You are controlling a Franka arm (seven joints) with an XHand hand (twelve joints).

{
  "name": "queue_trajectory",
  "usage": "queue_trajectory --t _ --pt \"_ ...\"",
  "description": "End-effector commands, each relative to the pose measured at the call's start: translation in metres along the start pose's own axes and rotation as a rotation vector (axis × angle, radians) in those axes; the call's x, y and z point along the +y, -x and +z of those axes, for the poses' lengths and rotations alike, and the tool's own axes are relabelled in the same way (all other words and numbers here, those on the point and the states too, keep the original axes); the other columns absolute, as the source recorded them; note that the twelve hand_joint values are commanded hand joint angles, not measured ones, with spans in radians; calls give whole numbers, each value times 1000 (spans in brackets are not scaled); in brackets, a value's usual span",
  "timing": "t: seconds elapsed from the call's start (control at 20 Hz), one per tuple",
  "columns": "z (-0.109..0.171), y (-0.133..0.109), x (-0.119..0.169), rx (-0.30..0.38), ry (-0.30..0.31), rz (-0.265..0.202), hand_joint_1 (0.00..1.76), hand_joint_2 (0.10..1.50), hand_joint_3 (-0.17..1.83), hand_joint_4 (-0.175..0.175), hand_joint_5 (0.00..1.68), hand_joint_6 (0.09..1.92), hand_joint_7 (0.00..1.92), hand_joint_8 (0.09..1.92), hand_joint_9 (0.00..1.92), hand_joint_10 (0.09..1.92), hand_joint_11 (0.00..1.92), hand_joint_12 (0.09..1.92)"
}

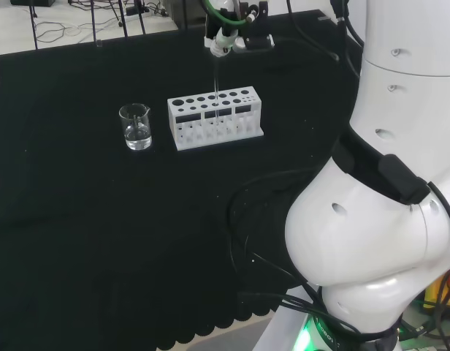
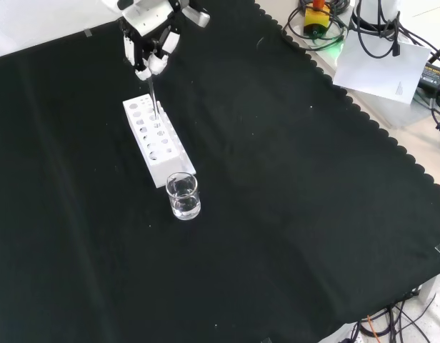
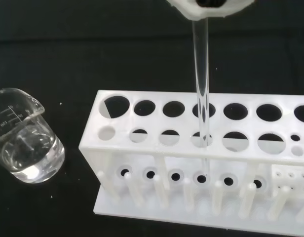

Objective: Put the glass rod back on the white test tube rack.

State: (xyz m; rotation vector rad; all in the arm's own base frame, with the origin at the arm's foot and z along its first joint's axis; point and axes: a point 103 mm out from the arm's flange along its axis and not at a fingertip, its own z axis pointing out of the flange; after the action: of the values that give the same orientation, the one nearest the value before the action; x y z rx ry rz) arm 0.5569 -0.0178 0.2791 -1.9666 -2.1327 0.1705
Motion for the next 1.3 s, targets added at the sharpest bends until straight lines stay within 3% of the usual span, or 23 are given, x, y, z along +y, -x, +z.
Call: queue_trajectory --t 0.05,0.6,1.15,1.25,1.3 --pt "4 5 4 -1 -1 0 1224 1082 -175 -175 1233 630 1485 1110 1762 752 1766 694" --pt "10 18 3 23 -3 8 1224 1082 -175 -175 1233 631 1485 1111 1761 752 1767 694" --pt "14 12 4 36 -19 -9 1223 1083 -175 -175 1231 634 1471 1108 1755 751 1762 691" --pt "15 10 5 41 -34 -10 1281 1090 -175 -175 1215 505 1324 956 1738 755 1748 682" --pt "15 9 4 38 -42 -7 1296 1093 -175 -175 1182 528 1296 879 1737 752 1752 668"
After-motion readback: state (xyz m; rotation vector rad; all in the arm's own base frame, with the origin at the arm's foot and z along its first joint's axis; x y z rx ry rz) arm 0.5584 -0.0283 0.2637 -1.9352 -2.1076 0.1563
